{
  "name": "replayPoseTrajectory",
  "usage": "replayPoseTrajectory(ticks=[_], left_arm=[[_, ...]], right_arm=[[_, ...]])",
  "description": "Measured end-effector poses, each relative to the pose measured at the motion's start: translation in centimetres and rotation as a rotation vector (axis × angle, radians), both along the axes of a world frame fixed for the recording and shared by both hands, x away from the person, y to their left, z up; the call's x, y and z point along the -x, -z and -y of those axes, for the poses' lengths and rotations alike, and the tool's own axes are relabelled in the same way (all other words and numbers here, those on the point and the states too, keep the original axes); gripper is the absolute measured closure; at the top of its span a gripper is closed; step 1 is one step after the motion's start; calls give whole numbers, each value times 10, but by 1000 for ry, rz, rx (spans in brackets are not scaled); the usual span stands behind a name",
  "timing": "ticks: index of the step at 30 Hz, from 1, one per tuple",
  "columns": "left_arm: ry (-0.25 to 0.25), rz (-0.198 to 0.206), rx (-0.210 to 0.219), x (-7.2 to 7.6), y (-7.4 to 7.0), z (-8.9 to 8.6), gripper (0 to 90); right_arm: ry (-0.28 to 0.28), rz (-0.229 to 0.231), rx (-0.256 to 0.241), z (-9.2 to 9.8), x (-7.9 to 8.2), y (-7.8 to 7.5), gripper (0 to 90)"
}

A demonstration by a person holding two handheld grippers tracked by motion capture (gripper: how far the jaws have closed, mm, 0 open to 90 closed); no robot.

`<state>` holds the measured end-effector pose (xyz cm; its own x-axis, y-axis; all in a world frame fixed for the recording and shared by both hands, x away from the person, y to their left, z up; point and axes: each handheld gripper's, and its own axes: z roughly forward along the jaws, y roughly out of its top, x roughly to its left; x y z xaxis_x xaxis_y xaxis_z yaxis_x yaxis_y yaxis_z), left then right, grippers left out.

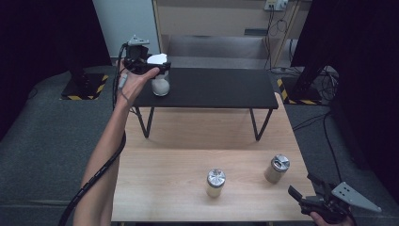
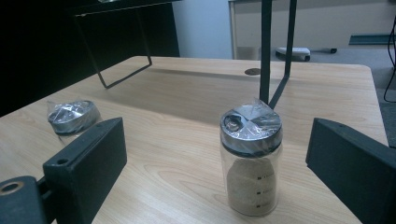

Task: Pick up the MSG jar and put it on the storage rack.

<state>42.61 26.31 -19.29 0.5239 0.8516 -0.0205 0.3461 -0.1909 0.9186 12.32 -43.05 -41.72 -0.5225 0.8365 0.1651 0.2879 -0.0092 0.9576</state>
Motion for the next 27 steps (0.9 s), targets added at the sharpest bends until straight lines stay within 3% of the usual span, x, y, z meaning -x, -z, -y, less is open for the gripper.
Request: replayPoseTrajectory(ticks=[4,12,21,25,27], left_arm=[[-3,60,-13,10,-7,5,51],[50,135,26,25,-22,0,30],[133,182,44,47,-34,-8,32],[197,195,46,58,-36,-13,32],[226,199,69,62,-34,-17,32]], right_arm=[[-1,1,2,0,0,0,54],[-5,-2,1,0,0,-1,54],[-5,3,3,-1,0,-1,54],[-6,3,2,-1,0,-1,54],[-6,4,4,-1,0,-1,54]])
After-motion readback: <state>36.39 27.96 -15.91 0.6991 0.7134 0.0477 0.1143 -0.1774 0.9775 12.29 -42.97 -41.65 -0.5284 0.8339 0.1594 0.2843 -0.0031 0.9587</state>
